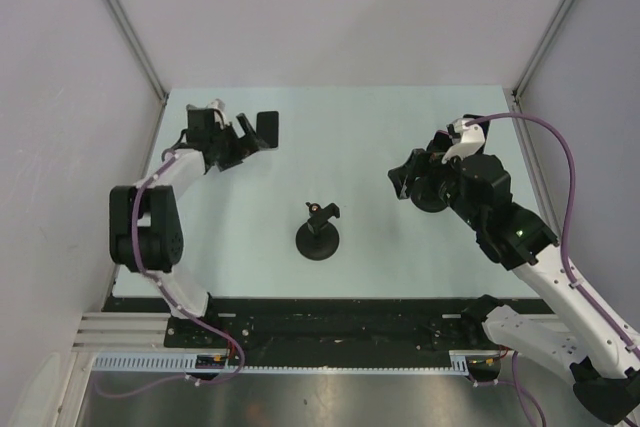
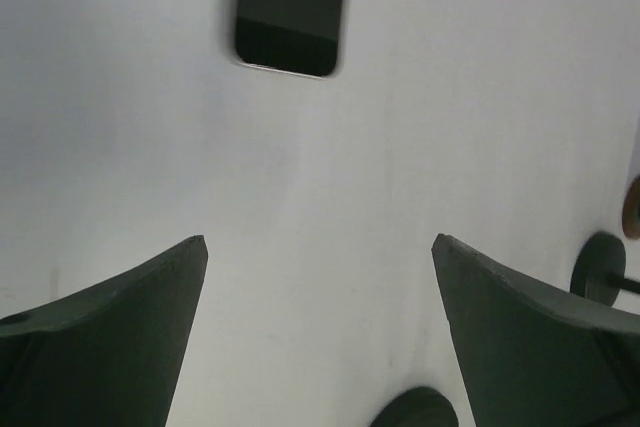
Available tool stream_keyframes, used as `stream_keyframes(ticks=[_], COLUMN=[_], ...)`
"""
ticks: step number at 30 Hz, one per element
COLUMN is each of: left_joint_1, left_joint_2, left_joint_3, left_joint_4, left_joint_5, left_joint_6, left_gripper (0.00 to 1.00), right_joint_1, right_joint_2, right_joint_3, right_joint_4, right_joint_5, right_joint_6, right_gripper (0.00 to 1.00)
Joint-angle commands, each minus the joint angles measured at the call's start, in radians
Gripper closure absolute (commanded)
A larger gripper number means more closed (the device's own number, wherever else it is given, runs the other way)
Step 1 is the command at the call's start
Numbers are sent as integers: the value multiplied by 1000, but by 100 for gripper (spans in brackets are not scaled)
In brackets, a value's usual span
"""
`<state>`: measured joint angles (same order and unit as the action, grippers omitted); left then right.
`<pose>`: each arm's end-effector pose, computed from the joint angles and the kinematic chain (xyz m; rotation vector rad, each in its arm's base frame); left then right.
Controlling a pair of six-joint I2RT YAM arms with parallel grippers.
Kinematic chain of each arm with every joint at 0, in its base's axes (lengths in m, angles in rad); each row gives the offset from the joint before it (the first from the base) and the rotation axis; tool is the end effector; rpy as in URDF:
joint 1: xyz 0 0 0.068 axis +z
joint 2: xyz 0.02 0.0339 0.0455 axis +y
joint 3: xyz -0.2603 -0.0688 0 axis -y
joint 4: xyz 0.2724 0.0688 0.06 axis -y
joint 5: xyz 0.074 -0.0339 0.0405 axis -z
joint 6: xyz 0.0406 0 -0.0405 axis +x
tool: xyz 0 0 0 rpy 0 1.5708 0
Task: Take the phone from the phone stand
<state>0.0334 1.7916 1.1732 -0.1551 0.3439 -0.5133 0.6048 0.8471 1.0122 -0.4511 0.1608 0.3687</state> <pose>0.4143 0.0001 0.1800 -0.4729 2.3290 -0.6371 0.1813 0.1174 0.3803 -0.1090 1.8831 0.5249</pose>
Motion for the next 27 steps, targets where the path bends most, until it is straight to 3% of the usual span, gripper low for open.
stream_keyframes(ticks=[1, 8, 16, 20, 27], left_joint_1=[-127, -349, -601, -752, -860], left_joint_2=[-205, -506, -783, -798, -773], left_joint_3=[-52, -161, -222, -236, -276], left_joint_4=[-75, -190, -281, -308, -350], left_joint_5=[-57, -123, -317, -423, -539], left_joint_6=[116, 111, 7, -11, -33], left_gripper=[0, 0, 0, 0, 0], right_joint_1=[-2, -4, -5, -4, -4], right_joint_2=[10, 49, 113, 147, 168], right_joint_3=[-1, -4, -4, -4, -4], right_joint_4=[37, 64, 112, 152, 175], right_joint_5=[5, 8, -21, -46, -58], right_joint_6=[-22, -39, -22, -2, 24], right_gripper=[0, 0, 0, 0, 1])
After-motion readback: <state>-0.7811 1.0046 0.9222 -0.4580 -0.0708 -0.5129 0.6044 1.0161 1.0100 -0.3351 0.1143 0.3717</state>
